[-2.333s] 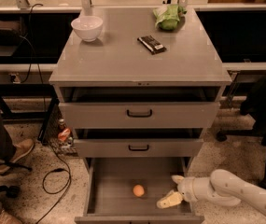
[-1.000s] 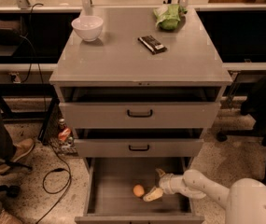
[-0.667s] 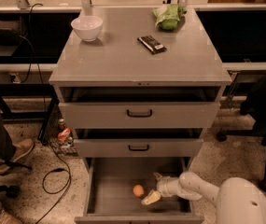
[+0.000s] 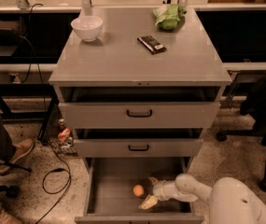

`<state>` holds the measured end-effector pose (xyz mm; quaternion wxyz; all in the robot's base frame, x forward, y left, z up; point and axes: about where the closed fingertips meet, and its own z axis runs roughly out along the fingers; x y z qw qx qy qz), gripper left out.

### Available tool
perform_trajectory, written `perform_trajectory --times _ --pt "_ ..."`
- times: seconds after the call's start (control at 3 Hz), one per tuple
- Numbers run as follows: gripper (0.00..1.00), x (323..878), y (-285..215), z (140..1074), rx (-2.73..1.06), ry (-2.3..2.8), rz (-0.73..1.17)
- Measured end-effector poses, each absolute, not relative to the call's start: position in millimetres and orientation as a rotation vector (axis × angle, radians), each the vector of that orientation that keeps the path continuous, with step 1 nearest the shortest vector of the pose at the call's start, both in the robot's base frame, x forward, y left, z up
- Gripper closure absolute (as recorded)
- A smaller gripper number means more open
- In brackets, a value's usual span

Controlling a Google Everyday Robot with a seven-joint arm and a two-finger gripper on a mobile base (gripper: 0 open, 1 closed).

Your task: Pick orange from bottom drawer and place on counter

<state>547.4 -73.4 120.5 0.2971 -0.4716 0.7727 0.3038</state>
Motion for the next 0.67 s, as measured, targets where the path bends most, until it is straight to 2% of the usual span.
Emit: perform_trajectory --times 0.67 --pt "0.0 526.6 -49.5 115.9 -1.335 2.01 0.884"
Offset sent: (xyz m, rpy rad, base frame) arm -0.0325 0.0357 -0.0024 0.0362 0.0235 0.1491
